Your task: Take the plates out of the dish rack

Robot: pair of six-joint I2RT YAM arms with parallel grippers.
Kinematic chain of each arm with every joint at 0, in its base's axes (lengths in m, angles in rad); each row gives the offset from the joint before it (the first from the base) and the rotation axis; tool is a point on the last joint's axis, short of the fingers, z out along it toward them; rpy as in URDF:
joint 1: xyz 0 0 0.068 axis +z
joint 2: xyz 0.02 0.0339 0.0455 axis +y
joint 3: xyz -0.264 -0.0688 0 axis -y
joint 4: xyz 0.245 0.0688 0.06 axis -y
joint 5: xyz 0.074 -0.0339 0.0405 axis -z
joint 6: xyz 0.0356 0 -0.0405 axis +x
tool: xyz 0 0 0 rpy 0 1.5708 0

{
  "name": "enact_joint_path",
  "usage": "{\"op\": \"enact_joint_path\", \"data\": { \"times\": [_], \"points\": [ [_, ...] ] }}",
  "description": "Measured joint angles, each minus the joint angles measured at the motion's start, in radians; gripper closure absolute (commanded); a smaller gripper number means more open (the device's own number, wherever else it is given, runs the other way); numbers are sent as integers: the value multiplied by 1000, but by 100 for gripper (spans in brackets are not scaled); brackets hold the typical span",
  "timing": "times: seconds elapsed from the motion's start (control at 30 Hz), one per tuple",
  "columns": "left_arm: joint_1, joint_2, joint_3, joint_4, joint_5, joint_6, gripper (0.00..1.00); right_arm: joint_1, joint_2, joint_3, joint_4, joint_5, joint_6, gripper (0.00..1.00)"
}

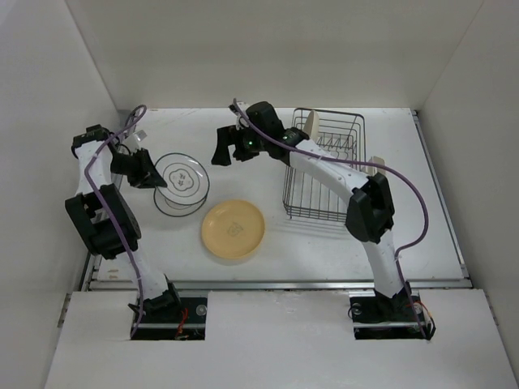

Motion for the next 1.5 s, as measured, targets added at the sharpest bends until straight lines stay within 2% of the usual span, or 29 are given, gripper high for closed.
{"op": "enact_joint_path", "data": {
  "times": [0.2, 0.27, 0.3, 0.33, 0.37, 0.47, 0.5, 0.63, 0.83, 1.03, 1.17, 1.3, 1.4, 1.43, 1.5],
  "points": [
    [8, 42, 3, 106, -179, -118, 100, -26, -29, -3, -56, 162, -4, 0],
    [7, 80, 12, 111, -216, -122, 89, -34, -48, -4, -73, 195, -6, 0],
    [5, 104, 17, 113, -235, -123, 81, -36, -60, -4, -79, 206, -7, 0],
    [2, 129, 23, 112, -246, -117, 59, -38, -70, -4, -84, 216, -8, 0],
    [1, 151, 29, 110, -267, -110, 51, -42, -82, -4, -87, 222, -8, 0],
    [-11, 203, 42, 99, -324, -105, 30, -42, -115, -4, -100, 238, -8, 0],
    [-19, 210, 43, 95, -340, -101, 28, -43, -128, -4, -108, 249, -8, 0],
    [-77, 209, 52, 74, -407, -79, 25, -46, -169, 4, -151, 336, -7, 0],
    [-163, 177, 81, 48, -515, -44, 24, -107, -207, 52, -271, 571, 59, 0],
    [-164, 82, 95, 50, -656, -49, 18, -262, -180, 117, -408, 800, 110, 0],
    [-157, -8, 99, 49, -687, -53, 17, -320, -113, 158, -450, 871, 123, 0],
    [-157, -76, 99, 49, -701, -54, 17, -322, -47, 157, -468, 868, 125, 9],
    [-157, -106, 80, 56, -732, -54, 17, -317, -34, 115, -466, 855, 121, 25],
    [-157, -112, 68, 57, -740, -55, 17, -316, -34, 105, -469, 853, 121, 35],
    [-157, -120, 37, 60, -756, -55, 17, -316, -33, 99, -468, 852, 114, 51]
  ]
}}
